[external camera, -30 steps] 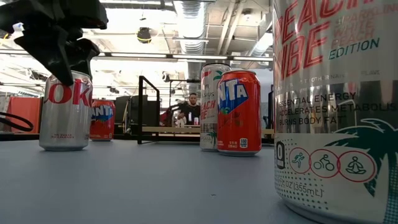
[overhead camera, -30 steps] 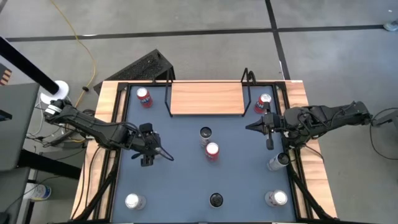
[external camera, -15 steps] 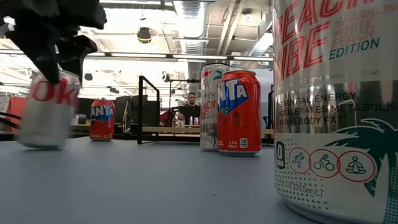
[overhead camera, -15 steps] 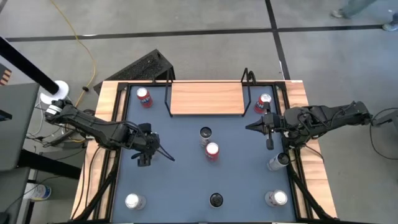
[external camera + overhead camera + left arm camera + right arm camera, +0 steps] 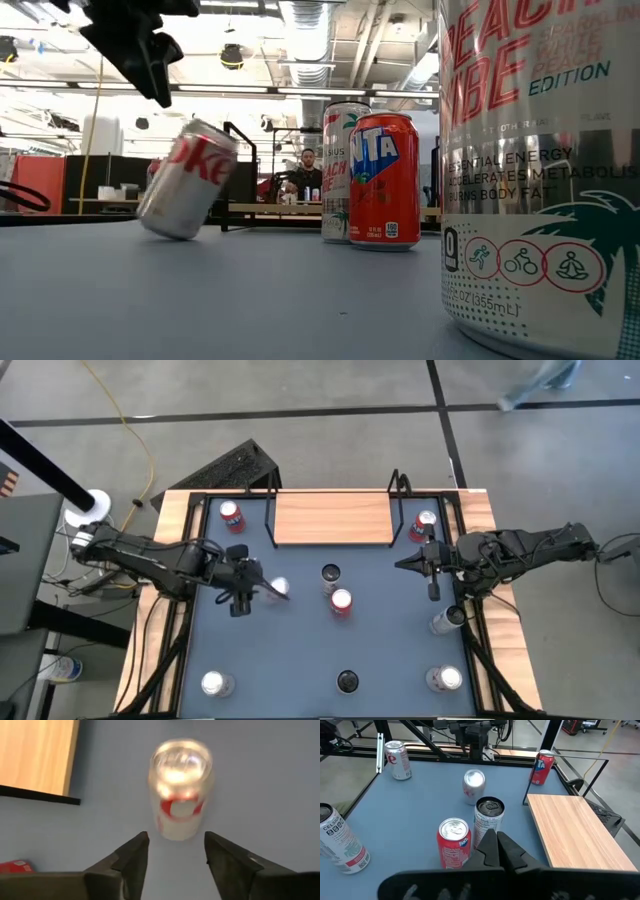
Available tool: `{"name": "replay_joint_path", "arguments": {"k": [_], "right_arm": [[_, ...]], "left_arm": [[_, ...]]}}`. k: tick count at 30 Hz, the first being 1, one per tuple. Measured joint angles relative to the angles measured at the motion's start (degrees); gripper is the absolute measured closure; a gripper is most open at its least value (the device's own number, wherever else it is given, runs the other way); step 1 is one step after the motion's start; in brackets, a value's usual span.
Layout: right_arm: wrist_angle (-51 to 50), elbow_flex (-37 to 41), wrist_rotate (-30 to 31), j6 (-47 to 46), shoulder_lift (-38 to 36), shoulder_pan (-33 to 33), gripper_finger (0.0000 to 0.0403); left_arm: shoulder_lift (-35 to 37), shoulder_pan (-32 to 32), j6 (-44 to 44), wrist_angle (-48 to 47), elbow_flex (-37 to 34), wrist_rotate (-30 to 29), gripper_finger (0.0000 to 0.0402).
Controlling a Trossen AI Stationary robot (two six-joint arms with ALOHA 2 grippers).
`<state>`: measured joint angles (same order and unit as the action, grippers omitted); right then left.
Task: Place canned beverage on shelf
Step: Put the top left silver soda can on the shelf
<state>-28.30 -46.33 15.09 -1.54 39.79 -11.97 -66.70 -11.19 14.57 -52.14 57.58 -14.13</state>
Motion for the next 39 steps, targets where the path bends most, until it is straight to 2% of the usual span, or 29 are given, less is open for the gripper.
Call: {"name": "replay_joint_path", "arguments": {"k": [4,11,19,24,33,39], "right_arm": [[-0.1,0.0,0.0,0.0,0.0,0.0,0.0403],[-1.3,0.0,0.0,0.0,0.0,0.0,0.0403],[-1.5,0.0,0.0,0.0,0.0,0.0,0.0403],[-1.4,0.0,0.0,0.0,0.0,0.0,0.0403],[-1.3,0.0,0.0,0.0,0.0,0.1,0.0403],[-1.5,0.0,0.0,0.0,0.0,0.1,0.0403]], "left_arm": [[0.0,1.5,-0.5,0.0,0.0,-0.8,0.0241],[0.0,2.0,-0.9,0.5,0.0,-1.5,0.0243],[-0.3,2.0,-0.7,9.0,-2.9,-2.0,0.0239],[-3.3,3.1,-1.8,12.5,-3.5,-1.7,0.0202],[-14.9,7.0,-9.7,23.7,-3.5,5.0,0.0104],[-21.1,11.5,-11.0,26.9,-3.5,11.1,0.0076]]}}
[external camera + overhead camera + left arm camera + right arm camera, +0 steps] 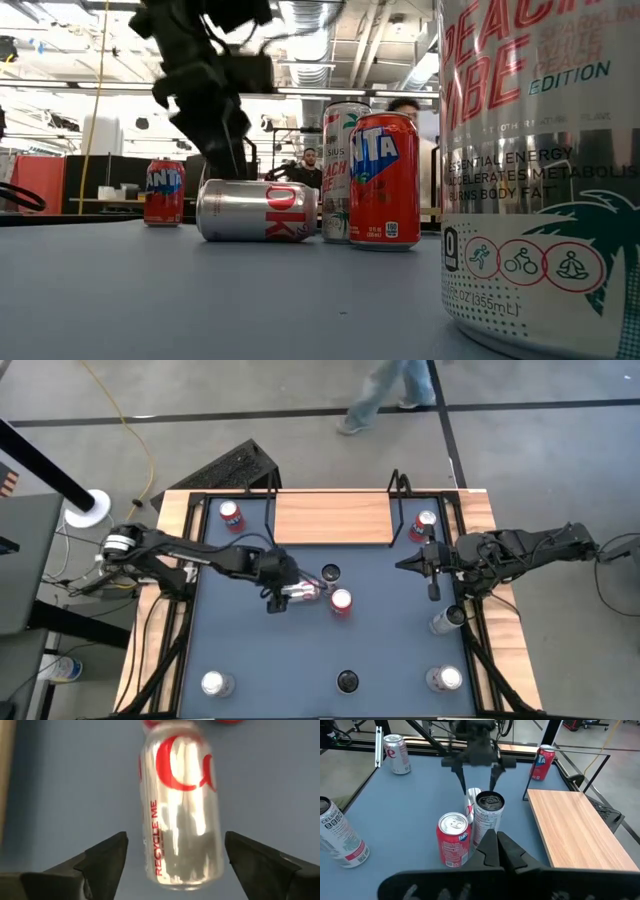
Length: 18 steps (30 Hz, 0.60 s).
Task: Place canned beverage on shelf
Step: Put the top left silver soda can on the shelf
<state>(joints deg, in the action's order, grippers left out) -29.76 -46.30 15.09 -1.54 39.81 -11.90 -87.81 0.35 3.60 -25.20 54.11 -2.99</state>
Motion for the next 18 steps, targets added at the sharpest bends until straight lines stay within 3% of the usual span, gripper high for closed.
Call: {"name": "replay_joint_path", "arguments": {"k": [7,13,18], "right_arm": [[0.0,0.0,0.0,0.0,0.0,0.0,0.0403],[0.0,0.0,0.0,0.0,0.0,0.0,0.0403],[-0.2,0.0,0.0,0.0,0.0,0.0,0.0403]], "left_arm": [[-7.6,2.7,-0.8,2.8,0.1,10.9,0.0074],[-12.1,2.6,-2.6,3.1,0.2,11.6,0.0074],[-11.7,1.8,-4.1,3.0,0.2,9.9,0.0083]]}}
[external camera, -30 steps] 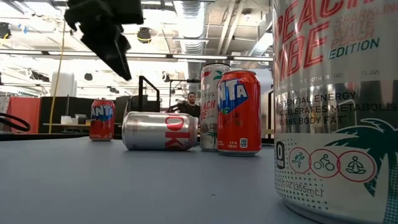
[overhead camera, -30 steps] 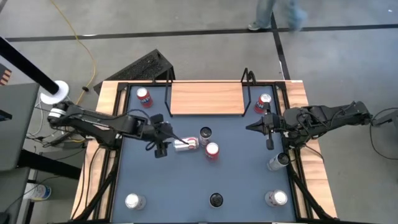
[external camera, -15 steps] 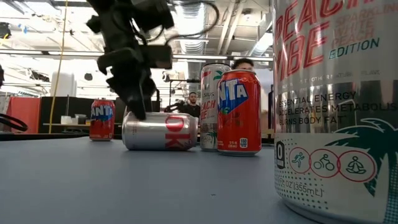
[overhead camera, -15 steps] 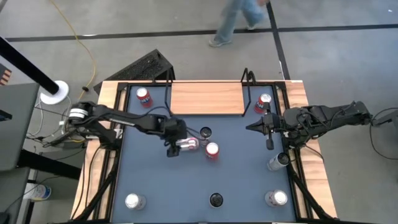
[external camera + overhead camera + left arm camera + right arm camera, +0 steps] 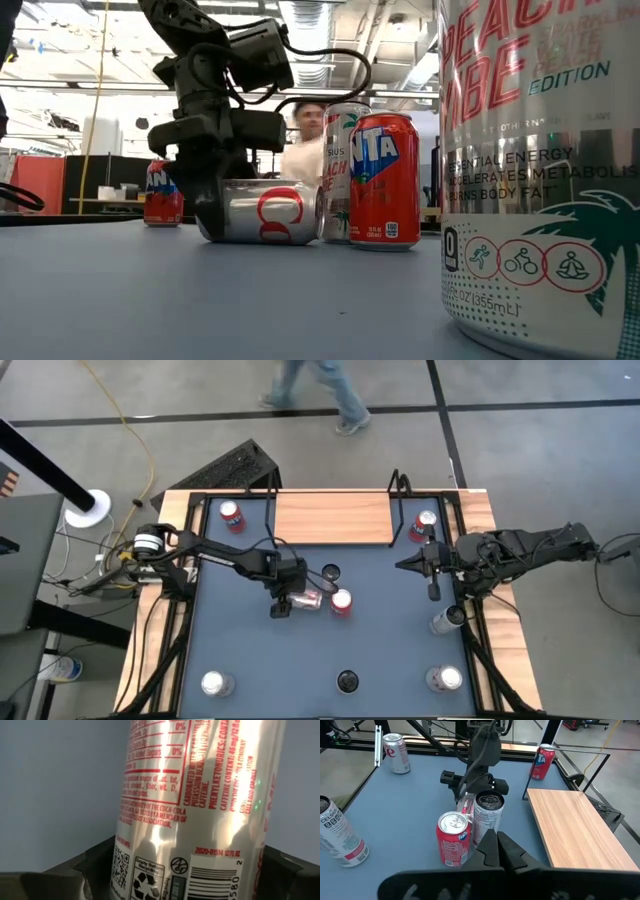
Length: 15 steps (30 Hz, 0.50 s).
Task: Place canned beverage on shelf
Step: Put the top left silver soda can on the shelf
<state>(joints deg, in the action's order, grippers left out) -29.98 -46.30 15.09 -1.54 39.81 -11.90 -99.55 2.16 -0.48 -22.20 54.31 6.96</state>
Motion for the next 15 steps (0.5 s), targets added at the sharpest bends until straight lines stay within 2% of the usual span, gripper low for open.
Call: {"name": "replay_joint_path", "arguments": {"k": [4,15], "right_arm": [[-0.1,0.0,0.0,0.0,0.0,0.0,0.0403],[-0.1,0.0,0.0,0.0,0.0,0.0,0.0403]], "left_arm": [[1.3,-0.7,-0.4,-0.2,-0.2,-1.3,0.0111],[7.9,-3.1,-0.8,-1.6,-0.3,-1.5,0.0111]]}}
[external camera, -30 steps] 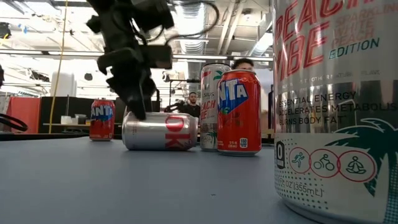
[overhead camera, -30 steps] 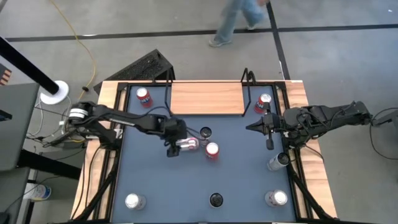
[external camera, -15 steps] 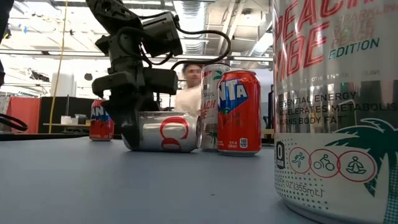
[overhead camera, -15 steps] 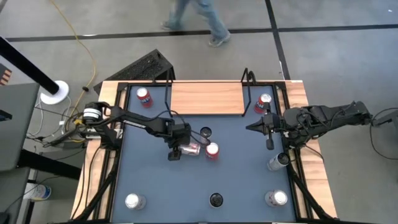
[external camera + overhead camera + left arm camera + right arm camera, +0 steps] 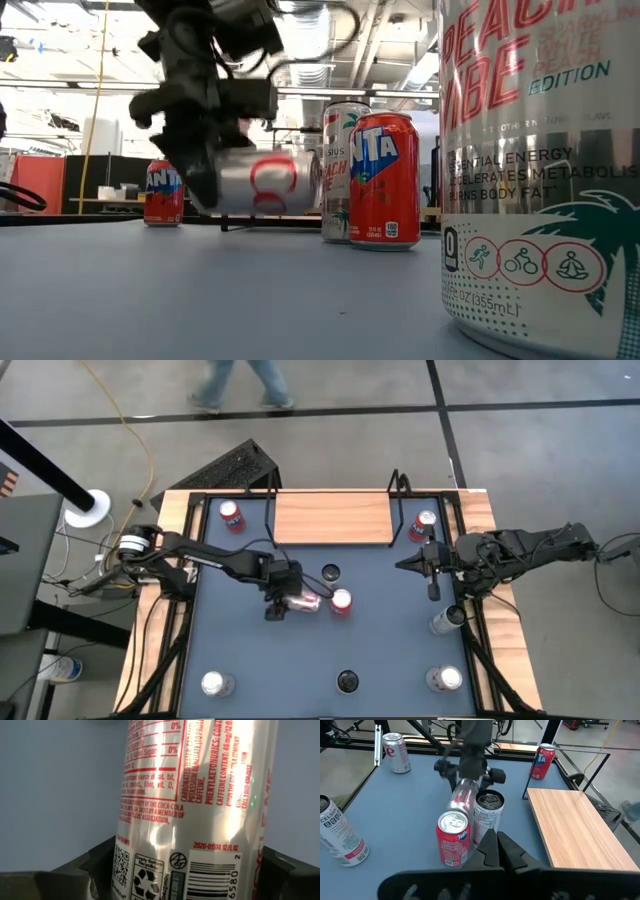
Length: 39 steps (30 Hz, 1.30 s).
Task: Place canned beverage on shelf
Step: Put the top left silver soda can on the shelf
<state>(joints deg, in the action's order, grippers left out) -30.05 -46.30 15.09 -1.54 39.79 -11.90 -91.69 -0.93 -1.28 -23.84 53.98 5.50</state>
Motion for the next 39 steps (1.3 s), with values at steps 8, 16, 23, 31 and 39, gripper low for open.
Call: {"name": "replay_joint_path", "arguments": {"k": [8,16,23,31,39], "right_arm": [[0.0,0.0,0.0,0.0,0.5,0.0,0.0403],[5.1,0.0,-0.2,1.7,5.7,0.0,0.0403],[25.3,0.0,-0.4,9.3,16.0,0.3,0.0403],[39.3,-3.4,-17.7,10.7,27.4,6.4,0.0358],[39.4,-10.9,-31.5,16.1,38.0,10.5,0.0217]], "left_arm": [[11.8,-1.8,0.3,7.6,-5.7,0.1,0.0111],[27.4,-4.3,8.4,53.3,-33.1,-0.6,0.0111],[28.8,-6.8,10.0,95.4,-49.0,-5.4,0.0111],[28.8,-7.0,10.0,95.0,-49.6,-11.8,0.0111],[28.7,-7.6,9.9,76.1,-43.9,-9.5,0.0111]]}}
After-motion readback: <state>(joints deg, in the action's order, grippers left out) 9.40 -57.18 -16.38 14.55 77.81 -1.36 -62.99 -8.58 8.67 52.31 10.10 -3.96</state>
